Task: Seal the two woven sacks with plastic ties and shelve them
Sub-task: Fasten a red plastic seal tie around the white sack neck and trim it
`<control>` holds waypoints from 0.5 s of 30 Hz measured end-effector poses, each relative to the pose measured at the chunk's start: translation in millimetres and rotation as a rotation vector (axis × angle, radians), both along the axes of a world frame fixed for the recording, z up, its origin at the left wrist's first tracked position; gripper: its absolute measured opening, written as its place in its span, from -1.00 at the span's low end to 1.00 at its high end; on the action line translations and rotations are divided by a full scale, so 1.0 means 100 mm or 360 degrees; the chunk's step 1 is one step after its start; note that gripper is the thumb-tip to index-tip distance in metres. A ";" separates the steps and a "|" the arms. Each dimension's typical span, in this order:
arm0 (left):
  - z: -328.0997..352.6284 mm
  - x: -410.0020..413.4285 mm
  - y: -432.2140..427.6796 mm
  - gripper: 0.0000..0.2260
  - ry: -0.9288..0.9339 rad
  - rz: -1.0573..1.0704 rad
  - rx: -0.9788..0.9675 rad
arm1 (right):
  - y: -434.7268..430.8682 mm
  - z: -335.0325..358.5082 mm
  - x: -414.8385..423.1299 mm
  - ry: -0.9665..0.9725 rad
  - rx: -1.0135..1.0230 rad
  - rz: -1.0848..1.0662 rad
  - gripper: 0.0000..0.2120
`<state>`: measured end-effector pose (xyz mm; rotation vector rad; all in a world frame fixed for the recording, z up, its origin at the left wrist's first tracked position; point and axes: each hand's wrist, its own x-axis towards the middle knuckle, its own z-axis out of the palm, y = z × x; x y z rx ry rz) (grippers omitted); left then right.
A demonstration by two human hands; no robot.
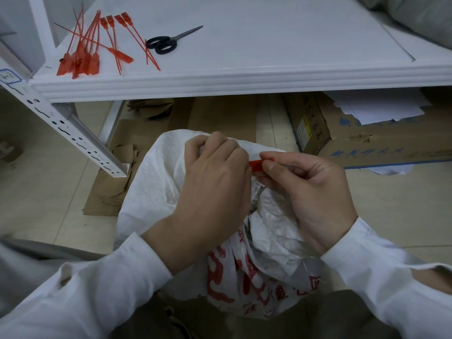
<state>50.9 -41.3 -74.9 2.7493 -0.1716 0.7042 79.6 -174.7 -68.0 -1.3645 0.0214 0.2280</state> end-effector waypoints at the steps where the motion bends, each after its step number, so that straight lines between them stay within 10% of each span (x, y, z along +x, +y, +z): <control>1: 0.00 0.00 0.00 -0.88 0.0001 0.0000 -0.0004 | 0.00 0.00 0.00 -0.0007 -0.0017 0.0012 -0.86; 15: 0.01 0.02 0.09 -0.87 -0.0061 -0.0013 -0.0144 | -0.01 0.06 0.16 0.0533 0.0467 0.0034 -0.85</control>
